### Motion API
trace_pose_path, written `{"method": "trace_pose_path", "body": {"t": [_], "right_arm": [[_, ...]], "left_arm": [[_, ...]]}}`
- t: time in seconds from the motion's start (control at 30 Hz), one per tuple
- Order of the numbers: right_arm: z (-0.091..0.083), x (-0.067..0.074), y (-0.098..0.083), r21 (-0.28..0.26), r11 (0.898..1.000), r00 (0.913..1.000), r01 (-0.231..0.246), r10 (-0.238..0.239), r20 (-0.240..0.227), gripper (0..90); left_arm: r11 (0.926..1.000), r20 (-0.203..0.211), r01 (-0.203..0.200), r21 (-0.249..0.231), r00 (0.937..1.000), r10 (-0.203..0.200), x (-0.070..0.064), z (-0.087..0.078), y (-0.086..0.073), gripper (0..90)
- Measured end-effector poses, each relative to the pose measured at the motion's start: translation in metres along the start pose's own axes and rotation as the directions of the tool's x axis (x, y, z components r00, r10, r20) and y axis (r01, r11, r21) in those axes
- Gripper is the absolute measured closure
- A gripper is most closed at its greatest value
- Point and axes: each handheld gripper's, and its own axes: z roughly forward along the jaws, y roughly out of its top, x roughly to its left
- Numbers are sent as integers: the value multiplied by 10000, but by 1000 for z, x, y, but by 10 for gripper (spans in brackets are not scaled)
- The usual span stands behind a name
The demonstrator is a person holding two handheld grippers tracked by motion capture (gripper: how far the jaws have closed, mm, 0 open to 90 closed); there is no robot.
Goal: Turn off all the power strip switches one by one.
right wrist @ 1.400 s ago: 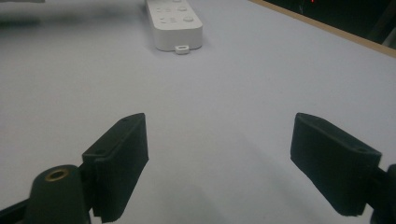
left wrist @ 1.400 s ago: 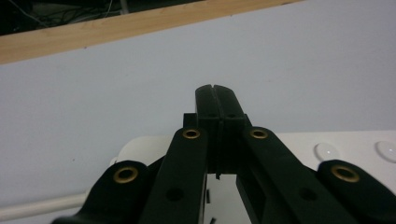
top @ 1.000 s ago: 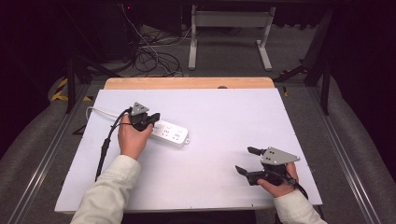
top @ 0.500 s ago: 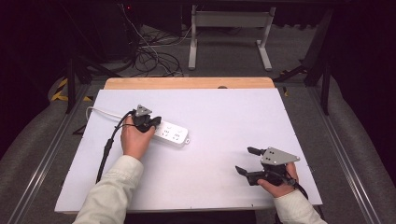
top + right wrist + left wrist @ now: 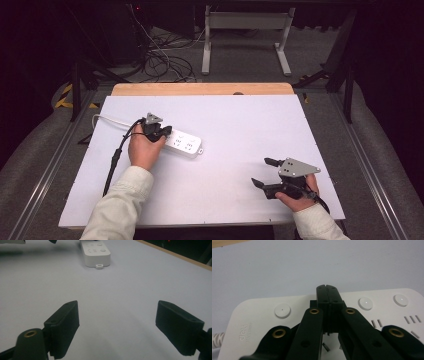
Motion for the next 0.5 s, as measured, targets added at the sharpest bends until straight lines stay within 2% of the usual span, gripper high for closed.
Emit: {"method": "trace_pose_path", "body": {"t": [0.03, 0.07, 0.2, 0.43, 0.47, 0.5], "right_arm": [[0, 0, 0, 0, 10000, 10000, 0, 0, 0, 195], [0, 0, 0, 11, 10000, 10000, 14, -14, 0, 195], [1, 0, 0, 40, 10000, 10000, 43, -42, -27, 195], [-1, 1, 0, -17, 10000, 10000, 15, -15, -9, 195], [0, 1, 0, -14, 10000, 10000, 51, -51, -18, 195], [0, 1, 0, 14, 10000, 10000, 23, -23, -29, 195]], "left_arm": [[10000, 7, -23, 7, 10000, 23, 0, 0, 0, 900], [9999, 61, 136, 6, 9999, -137, 1, 0, 0, 900], [9999, -84, -142, 94, 9999, 143, -1, 0, 0, 900], [9996, -156, -266, 124, 9995, 268, -2, 1, 1, 900], [9995, -76, -13, -304, 10000, 10, 0, -1, 0, 900], [9997, -98, 64, -220, 9999, -66, 1, -2, 0, 900]]}}
